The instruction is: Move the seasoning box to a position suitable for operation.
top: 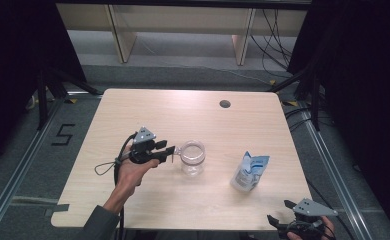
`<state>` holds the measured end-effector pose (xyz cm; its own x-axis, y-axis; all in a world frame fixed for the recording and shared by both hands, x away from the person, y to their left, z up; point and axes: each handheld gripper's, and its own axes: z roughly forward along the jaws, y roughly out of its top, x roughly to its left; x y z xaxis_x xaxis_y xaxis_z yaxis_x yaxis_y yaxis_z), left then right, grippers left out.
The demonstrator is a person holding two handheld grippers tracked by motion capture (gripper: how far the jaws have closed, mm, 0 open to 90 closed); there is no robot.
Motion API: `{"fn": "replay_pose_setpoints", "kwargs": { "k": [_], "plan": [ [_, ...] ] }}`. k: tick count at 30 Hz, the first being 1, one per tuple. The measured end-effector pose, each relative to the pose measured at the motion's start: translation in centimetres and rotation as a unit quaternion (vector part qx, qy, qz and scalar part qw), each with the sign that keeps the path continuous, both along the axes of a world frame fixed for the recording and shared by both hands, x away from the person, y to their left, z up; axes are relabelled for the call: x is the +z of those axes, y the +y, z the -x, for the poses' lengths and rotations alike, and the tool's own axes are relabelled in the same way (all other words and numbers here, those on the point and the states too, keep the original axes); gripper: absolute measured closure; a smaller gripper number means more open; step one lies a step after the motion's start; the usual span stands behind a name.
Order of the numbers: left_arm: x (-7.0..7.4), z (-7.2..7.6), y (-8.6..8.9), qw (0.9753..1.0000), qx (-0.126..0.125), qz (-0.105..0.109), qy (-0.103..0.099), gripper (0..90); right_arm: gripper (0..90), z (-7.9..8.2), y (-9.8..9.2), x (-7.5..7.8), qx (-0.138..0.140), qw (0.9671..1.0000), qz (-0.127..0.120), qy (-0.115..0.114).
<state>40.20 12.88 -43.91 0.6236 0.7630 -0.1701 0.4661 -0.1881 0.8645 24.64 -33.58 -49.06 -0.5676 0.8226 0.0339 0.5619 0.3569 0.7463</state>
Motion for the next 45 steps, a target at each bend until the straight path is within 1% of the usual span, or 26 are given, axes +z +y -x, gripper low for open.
{"fn": "replay_pose_setpoints", "kwargs": {
  "k": [1, 3, 4, 7, 10, 11, 12, 13, 17, 18, 20, 24, 27, 28, 29, 30, 33, 36, 38, 39, 40, 41, 42, 43, 44, 45],
  "plan": [
    [-0.3, 0.1, 0.2, 1.0, -0.008, -0.001, -0.006, 55.2, 19.9, 0.0, 0.0, 0.0, -0.001, 1.0, -0.002, 0.004],
    [-0.9, 0.5, 0.5, 1.0, -0.004, 0.001, -0.007, 54.6, 19.9, 0.1, 0.1, 0.0, -0.005, 1.0, -0.003, 0.004],
    [-1.1, 0.6, 0.6, 0.9999, -0.008, -0.002, -0.011, 54.0, 19.9, -0.1, 0.0, 0.0, 0.002, 1.0, 0.004, -0.004],
    [-1.7, 0.8, 0.6, 0.9995, -0.015, -0.017, -0.021, 52.8, 19.9, -0.1, -0.1, 0.0, 0.001, 0.9999, 0.009, -0.009],
    [-2.4, 0.7, 0.2, 0.999, -0.019, -0.033, -0.024, 51.8, 19.9, -0.1, -0.1, -0.1, 0.003, 1.0, 0.006, -0.004],
    [-2.6, 0.6, 0.0, 0.9988, -0.021, -0.037, -0.025, 51.7, 19.9, -0.1, 0.0, -0.1, 0.003, 1.0, 0.0, 0.004],
    [-2.8, 0.5, -0.1, 0.9987, -0.02, -0.04, -0.025, 51.7, 19.9, -0.1, 0.0, -0.1, 0.003, 1.0, 0.004, -0.004],
    [-3.0, 0.4, -0.3, 0.9987, -0.02, -0.041, -0.023, 51.7, 19.9, 0.1, 0.2, 0.0, -0.008, 0.9999, -0.003, 0.007],
    [-3.5, 0.0, -0.7, 0.9974, -0.029, -0.061, -0.025, 52.0, 19.9, -0.1, 0.0, -0.1, 0.001, 1.0, 0.004, -0.002],
    [-3.7, -0.2, -1.0, 0.998, -0.023, -0.052, -0.028, 52.5, 19.9, 0.0, 0.1, -0.1, -0.003, 1.0, 0.0, 0.002],
    [-3.9, -0.4, -1.1, 0.9976, -0.015, -0.061, -0.027, 53.0, 19.9, -0.1, 0.0, -0.1, 0.003, 1.0, 0.004, -0.004],
    [-4.2, -0.8, -1.0, 0.9966, -0.021, -0.076, -0.025, 55.3, 19.9, -0.1, 0.1, -0.1, 0.002, 1.0, 0.001, 0.004],
    [-4.4, -1.1, -1.4, 0.9979, -0.013, -0.057, -0.027, 57.4, 19.9, 0.0, 0.1, -0.1, 0.002, 1.0, 0.001, 0.005],
    [-4.5, -1.2, -1.4, 0.998, -0.017, -0.055, -0.027, 58.1, 19.9, -0.1, 0.0, -0.1, 0.006, 1.0, 0.002, 0.001],
    [-4.5, -1.2, -1.5, 0.9974, -0.02, -0.063, -0.026, 59.2, 19.9, -0.1, 0.0, -0.1, 0.006, 1.0, 0.003, -0.001],
    [-4.6, -1.2, -1.7, 0.9978, -0.02, -0.056, -0.028, 60.6, 19.9, -0.1, 0.0, -0.1, 0.006, 1.0, 0.003, -0.001],
    [-4.8, -1.3, -2.0, 0.9975, -0.026, -0.058, -0.03, 67.4, 19.9, -0.1, 0.1, -0.1, 0.005, 1.0, 0.001, 0.003],
    [-4.8, -1.3, -2.1, 0.9954, -0.038, -0.077, -0.042, 75.3, 20.0, -0.1, 0.1, -0.1, 0.005, 1.0, 0.0, 0.004],
    [-4.8, -1.2, -2.1, 0.9947, -0.038, -0.083, -0.047, 75.7, 19.9, -0.1, 0.1, -0.1, 0.006, 1.0, 0.001, 0.002],
    [-4.8, -1.1, -2.1, 0.9943, -0.04, -0.086, -0.048, 76.0, 19.9, 0.1, 0.2, 0.0, -0.005, 0.9999, -0.005, 0.011],
    [-4.7, -1.1, -2.0, 0.9929, -0.047, -0.098, -0.049, 76.3, 19.9, 0.1, 0.2, 0.0, -0.002, 0.9999, -0.002, 0.014],
    [-4.6, -0.9, -2.0, 0.9929, -0.044, -0.1, -0.047, 76.2, 19.9, 0.1, 0.2, 0.0, -0.002, 0.9999, -0.002, 0.014],
    [-4.7, -0.8, -2.2, 0.994, -0.042, -0.089, -0.047, 76.2, 19.9, 0.1, 0.2, 0.0, -0.002, 0.9999, -0.003, 0.013],
    [-4.6, -0.7, -2.1, 0.9925, -0.047, -0.102, -0.047, 76.2, 19.9, 0.1, 0.2, -0.1, -0.002, 0.9999, -0.003, 0.01],
    [-4.6, -0.6, -2.2, 0.9934, -0.043, -0.096, -0.046, 76.2, 19.9, 0.1, 0.2, 0.0, -0.001, 0.9999, -0.003, 0.012],
    [-4.6, -0.4, -2.1, 0.9929, -0.048, -0.099, -0.045, 76.2, 19.9, 0.1, 0.2, 0.0, -0.001, 0.9999, -0.002, 0.013]
  ]
}}
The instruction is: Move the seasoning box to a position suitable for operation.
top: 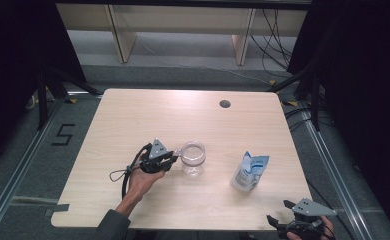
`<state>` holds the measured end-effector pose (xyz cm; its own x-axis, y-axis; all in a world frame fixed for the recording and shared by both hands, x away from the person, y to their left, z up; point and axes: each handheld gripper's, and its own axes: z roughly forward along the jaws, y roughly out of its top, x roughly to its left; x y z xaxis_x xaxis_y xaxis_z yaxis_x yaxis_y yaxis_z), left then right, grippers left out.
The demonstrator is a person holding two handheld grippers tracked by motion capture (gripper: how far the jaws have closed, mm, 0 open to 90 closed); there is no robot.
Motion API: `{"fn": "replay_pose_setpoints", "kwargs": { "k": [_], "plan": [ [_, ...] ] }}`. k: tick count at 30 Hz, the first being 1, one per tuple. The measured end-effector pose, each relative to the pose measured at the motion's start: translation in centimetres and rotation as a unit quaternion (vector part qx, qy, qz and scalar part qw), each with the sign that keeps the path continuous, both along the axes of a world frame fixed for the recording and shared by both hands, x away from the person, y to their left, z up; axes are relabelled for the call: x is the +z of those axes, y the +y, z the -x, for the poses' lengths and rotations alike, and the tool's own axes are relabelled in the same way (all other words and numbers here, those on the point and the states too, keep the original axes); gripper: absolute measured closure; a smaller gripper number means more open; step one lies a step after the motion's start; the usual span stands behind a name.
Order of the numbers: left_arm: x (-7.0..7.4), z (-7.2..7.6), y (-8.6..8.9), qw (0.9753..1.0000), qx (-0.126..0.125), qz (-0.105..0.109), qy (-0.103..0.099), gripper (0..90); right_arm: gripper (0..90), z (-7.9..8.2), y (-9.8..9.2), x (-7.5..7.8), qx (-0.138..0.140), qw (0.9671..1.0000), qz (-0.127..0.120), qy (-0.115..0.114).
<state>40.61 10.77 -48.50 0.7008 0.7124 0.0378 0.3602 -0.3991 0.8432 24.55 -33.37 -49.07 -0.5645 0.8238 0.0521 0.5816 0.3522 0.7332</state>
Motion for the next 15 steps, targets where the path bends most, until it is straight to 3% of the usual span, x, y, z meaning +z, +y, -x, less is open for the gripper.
{"fn": "replay_pose_setpoints", "kwargs": {
  "k": [1, 4, 5, 6, 7, 8, 10, 11, 13, 15],
  "plan": [
    [-0.1, 0.2, -0.2, 0.9999, 0.007, 0.011, 0.0, 76.2, 19.9, 0.0, 0.0, 0.0, 0.001, 1.0, 0.001, -0.002],
    [0.0, 0.8, -0.2, 1.0, -0.004, 0.0, 0.0, 76.1, 19.9, 0.0, 0.0, 0.0, 0.002, 1.0, 0.001, -0.002],
    [-0.1, 1.0, -0.3, 0.9999, -0.001, 0.01, 0.0, 76.1, 19.9, 0.0, 0.0, 0.0, -0.003, 1.0, 0.0, 0.002],
    [0.1, 1.3, -0.3, 1.0, -0.005, -0.002, 0.001, 76.1, 19.9, 0.0, 0.0, 0.0, 0.002, 1.0, -0.001, -0.002],
    [0.0, 1.6, -0.5, 1.0, -0.003, 0.007, 0.002, 76.1, 20.0, -0.1, -0.1, 0.0, 0.002, 1.0, 0.0, -0.004],
    [0.1, 1.8, -0.4, 0.9999, -0.011, -0.002, 0.004, 75.9, 19.9, 0.0, 0.0, 0.0, 0.0, 1.0, 0.001, -0.003],
    [0.1, 2.4, -0.6, 0.9999, -0.009, 0.007, 0.005, 75.9, 20.0, 0.0, 0.0, 0.0, 0.0, 1.0, 0.0, 0.001],
    [0.1, 2.6, -0.6, 0.9999, -0.012, -0.003, 0.006, 75.9, 20.0, 0.1, 0.1, 0.0, -0.005, 1.0, -0.003, 0.005],
    [0.1, 3.1, -0.7, 0.9999, -0.012, 0.001, 0.004, 75.8, 20.0, -0.2, -0.2, 0.0, 0.011, 0.9998, 0.006, -0.012],
    [0.1, 3.6, -0.7, 0.9998, -0.017, -0.001, 0.007, 75.7, 20.0, 0.0, 0.0, 0.0, -0.003, 1.0, 0.0, -0.003]
  ]
}}
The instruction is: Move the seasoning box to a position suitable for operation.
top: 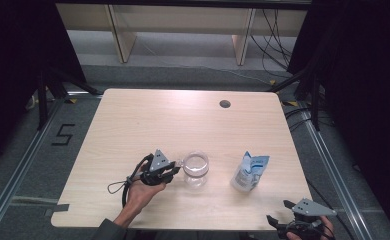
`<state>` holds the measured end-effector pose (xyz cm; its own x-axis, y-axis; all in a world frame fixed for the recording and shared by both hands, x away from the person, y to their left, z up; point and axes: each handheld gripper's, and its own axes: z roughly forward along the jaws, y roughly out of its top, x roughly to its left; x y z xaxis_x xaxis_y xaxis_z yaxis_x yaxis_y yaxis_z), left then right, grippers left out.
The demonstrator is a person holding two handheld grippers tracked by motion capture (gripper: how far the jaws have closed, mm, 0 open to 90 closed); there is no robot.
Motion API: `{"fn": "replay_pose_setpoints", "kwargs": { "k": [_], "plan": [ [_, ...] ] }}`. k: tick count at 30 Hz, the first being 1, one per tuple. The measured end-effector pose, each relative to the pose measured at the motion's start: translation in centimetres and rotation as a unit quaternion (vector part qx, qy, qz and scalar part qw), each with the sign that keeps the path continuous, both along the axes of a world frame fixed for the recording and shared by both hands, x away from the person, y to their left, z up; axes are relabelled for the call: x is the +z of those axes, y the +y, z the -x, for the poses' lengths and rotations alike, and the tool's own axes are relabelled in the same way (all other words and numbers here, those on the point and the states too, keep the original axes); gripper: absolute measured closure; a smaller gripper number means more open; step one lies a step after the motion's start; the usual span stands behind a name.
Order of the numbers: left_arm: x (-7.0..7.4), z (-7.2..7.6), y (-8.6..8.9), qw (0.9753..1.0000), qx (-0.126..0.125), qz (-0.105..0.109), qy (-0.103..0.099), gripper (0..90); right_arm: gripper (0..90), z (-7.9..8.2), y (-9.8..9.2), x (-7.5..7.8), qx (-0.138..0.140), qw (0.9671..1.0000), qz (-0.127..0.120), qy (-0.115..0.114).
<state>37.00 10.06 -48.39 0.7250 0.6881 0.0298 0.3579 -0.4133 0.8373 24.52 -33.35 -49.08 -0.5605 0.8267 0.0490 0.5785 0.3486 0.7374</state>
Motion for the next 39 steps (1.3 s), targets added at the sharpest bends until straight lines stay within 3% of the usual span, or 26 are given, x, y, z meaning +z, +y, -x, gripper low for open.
{"fn": "replay_pose_setpoints", "kwargs": {
  "k": [4, 6, 10, 11, 12, 13, 16, 17, 21, 25, 26, 27, 28, 29, 30, 31, 33, 35, 36, 39],
  "plan": [
    [-0.1, 1.0, -0.2, 1.0, -0.004, 0.007, 0.001, 75.5, 20.0, -0.1, 0.0, 0.0, 0.006, 1.0, 0.003, -0.005],
    [-0.1, 1.4, -0.4, 0.9999, -0.01, 0.01, 0.002, 75.5, 20.0, 0.0, 0.0, 0.0, 0.003, 1.0, -0.001, 0.006],
    [0.0, 2.2, -0.8, 0.9998, -0.017, 0.01, 0.006, 75.2, 20.0, -0.2, -0.1, -0.1, 0.008, 0.9998, 0.009, -0.012],
    [0.1, 2.3, -0.7, 0.9997, -0.02, 0.003, 0.011, 75.2, 20.0, 0.0, 0.1, -0.1, -0.002, 1.0, -0.002, 0.005],
    [0.1, 2.5, -0.8, 0.9998, -0.017, 0.004, 0.007, 75.1, 20.0, -0.2, 0.0, -0.1, 0.011, 0.9999, 0.006, -0.007],
    [-0.1, 2.7, -1.0, 0.9997, -0.017, 0.015, 0.009, 75.0, 20.0, -0.2, 0.0, -0.1, 0.011, 0.9999, 0.006, -0.006],
    [0.1, 3.2, -0.9, 0.9997, -0.022, 0.005, 0.012, 74.6, 20.1, -0.2, 0.0, -0.1, 0.011, 0.9998, 0.009, -0.012],
    [0.0, 3.3, -1.1, 0.9996, -0.021, 0.016, 0.011, 74.5, 20.1, -0.2, 0.0, -0.1, 0.012, 0.9999, 0.005, -0.005],
    [0.0, 3.7, -1.1, 0.9995, -0.026, 0.009, 0.014, 74.1, 20.0, -0.1, 0.1, 0.0, 0.006, 0.9999, 0.008, -0.005],
    [-0.1, 3.7, -1.1, 0.9993, -0.029, 0.019, 0.016, 73.6, 20.1, -0.2, 0.1, -0.1, 0.014, 0.9997, 0.012, -0.014],
    [-0.2, 3.7, -1.2, 0.999, -0.025, 0.032, 0.018, 73.4, 20.1, -0.2, 0.1, -0.1, 0.014, 0.9997, 0.011, -0.014],
    [-0.1, 3.6, -1.1, 0.9989, -0.03, 0.03, 0.021, 73.0, 20.1, -0.3, 0.1, -0.1, 0.015, 0.9998, 0.009, -0.012],
    [-0.2, 3.5, -0.9, 0.9987, -0.037, 0.027, 0.023, 71.8, 20.1, -0.1, 0.4, -0.2, 0.007, 1.0, -0.003, 0.005],
    [-0.3, 3.6, -1.0, 0.9982, -0.025, 0.046, 0.029, 71.8, 20.1, -0.1, 0.4, -0.2, 0.007, 1.0, -0.003, 0.005],
    [-0.2, 3.4, -0.8, 0.9981, -0.036, 0.039, 0.029, 70.9, 20.1, -0.1, 0.4, -0.2, 0.008, 0.9999, -0.002, 0.006],
    [-0.2, 3.6, -0.9, 0.9975, -0.024, 0.057, 0.034, 68.2, 20.1, -0.1, 0.4, -0.2, 0.009, 0.9999, -0.003, 0.005],
    [0.1, 3.7, -0.7, 0.9974, -0.025, 0.06, 0.032, 62.0, 20.1, -0.1, 0.3, -0.2, 0.011, 0.9999, 0.003, -0.005],
    [0.3, 3.9, -0.3, 0.9975, -0.019, 0.06, 0.033, 56.8, 20.1, -0.1, 0.3, -0.2, 0.014, 0.9999, 0.0, 0.0],
    [0.4, 4.0, -0.1, 0.9974, -0.019, 0.061, 0.032, 52.9, 20.1, -0.3, 0.2, -0.2, 0.02, 0.9997, 0.006, -0.011],
    [0.6, 4.4, 0.4, 0.9969, -0.019, 0.068, 0.036, 49.1, 20.1, -0.3, 0.1, -0.3, 0.022, 0.9997, 0.005, -0.009]
  ]
}}
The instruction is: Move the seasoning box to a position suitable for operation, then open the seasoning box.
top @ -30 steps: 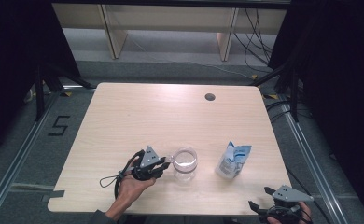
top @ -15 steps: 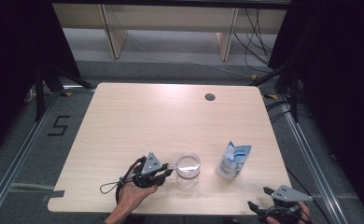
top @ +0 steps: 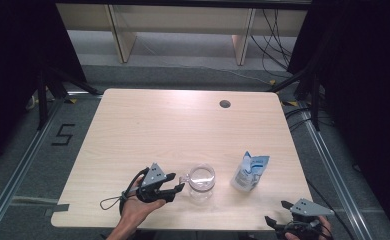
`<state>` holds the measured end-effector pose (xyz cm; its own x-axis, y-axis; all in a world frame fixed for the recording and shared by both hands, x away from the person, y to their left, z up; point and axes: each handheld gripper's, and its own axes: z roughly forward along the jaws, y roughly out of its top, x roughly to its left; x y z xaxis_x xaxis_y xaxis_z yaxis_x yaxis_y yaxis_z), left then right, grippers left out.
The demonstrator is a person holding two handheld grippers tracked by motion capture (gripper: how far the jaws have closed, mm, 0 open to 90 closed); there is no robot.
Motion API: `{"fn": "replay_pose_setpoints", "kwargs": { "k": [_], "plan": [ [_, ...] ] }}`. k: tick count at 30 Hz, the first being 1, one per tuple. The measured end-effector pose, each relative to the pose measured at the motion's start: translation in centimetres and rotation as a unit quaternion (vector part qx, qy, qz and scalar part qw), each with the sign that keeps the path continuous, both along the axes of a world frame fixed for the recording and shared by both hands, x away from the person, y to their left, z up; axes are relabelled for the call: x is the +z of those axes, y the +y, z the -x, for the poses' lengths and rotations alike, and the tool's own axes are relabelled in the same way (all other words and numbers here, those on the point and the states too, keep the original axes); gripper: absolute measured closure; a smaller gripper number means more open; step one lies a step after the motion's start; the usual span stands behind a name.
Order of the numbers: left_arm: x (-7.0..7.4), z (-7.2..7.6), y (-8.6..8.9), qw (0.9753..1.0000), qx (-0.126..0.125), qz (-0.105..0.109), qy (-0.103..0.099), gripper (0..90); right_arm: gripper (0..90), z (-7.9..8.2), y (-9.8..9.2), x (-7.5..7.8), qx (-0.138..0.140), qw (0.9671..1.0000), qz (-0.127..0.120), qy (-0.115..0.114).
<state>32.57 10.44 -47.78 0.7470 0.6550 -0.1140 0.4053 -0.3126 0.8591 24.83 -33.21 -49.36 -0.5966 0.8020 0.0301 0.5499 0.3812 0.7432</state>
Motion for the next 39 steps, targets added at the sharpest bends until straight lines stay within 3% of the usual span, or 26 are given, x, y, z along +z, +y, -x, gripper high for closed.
{"fn": "replay_pose_setpoints", "kwargs": {
  "k": [2, 3, 9, 12, 13, 17, 18, 20, 21, 24, 25, 31, 35, 36, 39],
  "plan": [
    [0.1, 0.3, 0.2, 1.0, -0.003, 0.007, -0.002, 44.3, 20.1, 0.2, 0.2, 0.0, -0.007, 0.9999, -0.009, 0.006],
    [0.0, 0.4, 0.3, 0.9999, -0.001, 0.012, 0.002, 42.1, 20.1, 0.0, 0.0, 0.0, -0.002, 1.0, 0.003, -0.006],
    [-0.2, 1.2, 0.9, 0.9997, 0.005, 0.016, 0.019, 30.7, 20.1, 0.1, 0.1, 0.0, -0.001, 1.0, 0.004, -0.004],
    [-0.3, 1.5, 1.1, 0.9995, 0.003, 0.021, 0.022, 26.8, 20.2, 0.2, 0.3, 0.0, -0.003, 1.0, -0.002, 0.007],
    [-0.3, 1.6, 1.1, 0.9994, 0.008, 0.026, 0.023, 26.1, 20.2, 0.1, 0.2, 0.0, 0.002, 1.0, -0.003, -0.001],
    [0.2, 1.7, 1.2, 0.9994, 0.007, 0.026, 0.021, 25.6, 20.2, 0.3, 0.6, 0.1, -0.004, 0.9999, -0.004, 0.012],
    [0.3, 1.7, 1.1, 0.9991, 0.006, 0.034, 0.024, 25.4, 20.3, 0.2, 0.5, 0.1, 0.007, 0.9999, -0.001, 0.008],
    [0.5, 1.7, 1.1, 0.9989, 0.007, 0.039, 0.026, 25.3, 20.6, 0.3, 0.7, 0.0, 0.0, 0.9999, -0.006, 0.014],
    [0.5, 1.8, 1.1, 0.9985, 0.009, 0.043, 0.032, 25.5, 20.7, 0.1, 0.4, 0.0, 0.014, 0.9999, 0.001, -0.003],
    [0.9, 1.8, 1.2, 0.9988, 0.005, 0.041, 0.025, 30.9, 20.8, 0.1, 0.6, 0.0, 0.012, 0.9999, 0.002, -0.002],
    [1.1, 1.9, 1.1, 0.9982, 0.008, 0.051, 0.029, 33.5, 20.9, 0.1, 0.6, 0.0, 0.017, 0.9999, -0.002, 0.0],
    [2.2, 1.7, 0.9, 0.9982, 0.004, 0.059, 0.001, 60.4, 21.2, 0.2, 0.8, -0.1, 0.013, 0.9998, -0.007, 0.012],
    [2.9, 1.5, 0.4, 0.9987, 0.004, 0.045, -0.026, 75.0, 21.5, 0.1, 0.8, 0.0, 0.02, 0.9998, 0.001, 0.002],
    [3.0, 1.4, 0.3, 0.9982, 0.004, 0.054, -0.026, 77.3, 21.6, 0.2, 0.9, 0.0, 0.015, 0.9999, 0.005, 0.002],
    [3.2, 0.9, -0.1, 0.9984, 0.003, 0.046, -0.032, 83.2, 22.0, 0.3, 1.2, 0.0, 0.015, 0.9998, -0.007, 0.007]
  ]
}}
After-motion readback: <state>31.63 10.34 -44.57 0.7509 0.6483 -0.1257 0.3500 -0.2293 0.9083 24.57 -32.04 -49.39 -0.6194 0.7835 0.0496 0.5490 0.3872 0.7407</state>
